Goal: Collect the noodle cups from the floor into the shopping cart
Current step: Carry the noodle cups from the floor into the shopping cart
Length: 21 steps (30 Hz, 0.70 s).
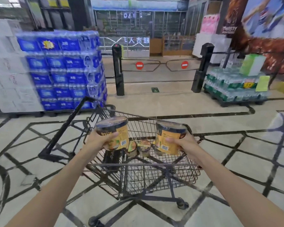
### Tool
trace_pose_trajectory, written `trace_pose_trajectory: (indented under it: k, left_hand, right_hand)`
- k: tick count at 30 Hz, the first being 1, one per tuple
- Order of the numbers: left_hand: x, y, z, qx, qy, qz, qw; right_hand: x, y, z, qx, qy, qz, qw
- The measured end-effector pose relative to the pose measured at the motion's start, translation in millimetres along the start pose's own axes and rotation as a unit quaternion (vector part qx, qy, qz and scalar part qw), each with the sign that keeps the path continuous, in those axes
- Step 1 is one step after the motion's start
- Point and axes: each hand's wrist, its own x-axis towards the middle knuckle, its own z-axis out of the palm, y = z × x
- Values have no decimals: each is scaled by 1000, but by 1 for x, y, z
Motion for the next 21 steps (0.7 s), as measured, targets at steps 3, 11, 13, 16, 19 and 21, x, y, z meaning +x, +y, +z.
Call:
trace_pose_trajectory:
  k: [3, 11, 13, 16, 19, 21]
  left_hand:
    - [74, -9, -6, 15, -2, -47, 999]
    - [197, -63, -2, 93, -16, -130, 987]
    - [216, -87, -2, 90, -17, -156, 983]
    - [239, -130, -2, 79, -18, -194, 978]
    - [255, -171, 5, 78, -19, -227, 971]
    - [265, -198, 13, 76, -11, -237, 968]
  right_hand:
    - [72, -3, 13, 4, 9, 19, 1000]
    - [202, 34, 54, -58, -3, 74, 996]
    - [226, 51, 61, -68, 0, 93, 993]
    - [248, 82, 71, -84, -6, 142, 986]
    - [268, 121, 76, -92, -13, 179, 979]
    - [280, 143, 79, -94, -10, 205, 974]
